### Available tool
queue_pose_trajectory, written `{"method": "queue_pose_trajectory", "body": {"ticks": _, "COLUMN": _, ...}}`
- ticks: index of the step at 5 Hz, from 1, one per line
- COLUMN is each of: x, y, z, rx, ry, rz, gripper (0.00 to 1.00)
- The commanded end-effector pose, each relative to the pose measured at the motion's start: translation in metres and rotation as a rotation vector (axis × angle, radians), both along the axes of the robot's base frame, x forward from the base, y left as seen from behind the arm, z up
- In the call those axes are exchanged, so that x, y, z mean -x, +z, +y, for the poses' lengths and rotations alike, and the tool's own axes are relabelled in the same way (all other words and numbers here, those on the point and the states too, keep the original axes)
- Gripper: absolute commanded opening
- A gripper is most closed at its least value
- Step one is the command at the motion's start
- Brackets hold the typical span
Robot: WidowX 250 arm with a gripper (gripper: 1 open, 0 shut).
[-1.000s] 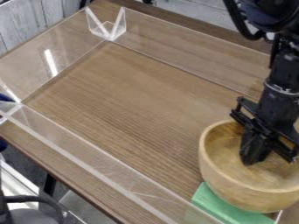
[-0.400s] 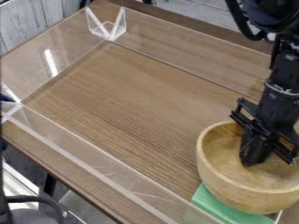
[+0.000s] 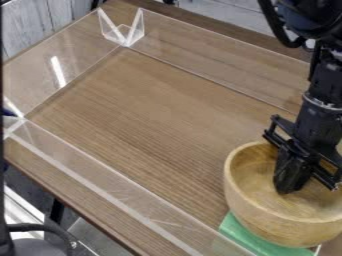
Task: Put the green block in the brown bowl
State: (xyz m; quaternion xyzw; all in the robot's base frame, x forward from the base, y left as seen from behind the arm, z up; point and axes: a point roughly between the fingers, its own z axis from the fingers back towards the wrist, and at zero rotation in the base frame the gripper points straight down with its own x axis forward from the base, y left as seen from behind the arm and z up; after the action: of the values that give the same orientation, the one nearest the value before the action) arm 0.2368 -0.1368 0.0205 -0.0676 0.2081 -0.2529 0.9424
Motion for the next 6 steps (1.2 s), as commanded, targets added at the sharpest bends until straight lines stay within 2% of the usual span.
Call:
{"method": "queue_pose_trajectory", "body": {"ticks": 1, "x": 0.016, "y": -0.026, "z": 0.006, "rx": -0.022, "ry": -0.013, "rz": 0.116, "gripper": 0.00}}
{"method": "queue_pose_trajectory", "body": {"ticks": 6, "x": 0.022, "y": -0.029, "z": 0.021, "rx": -0.025, "ry": 0.023, "rz": 0.201, "gripper": 0.00}}
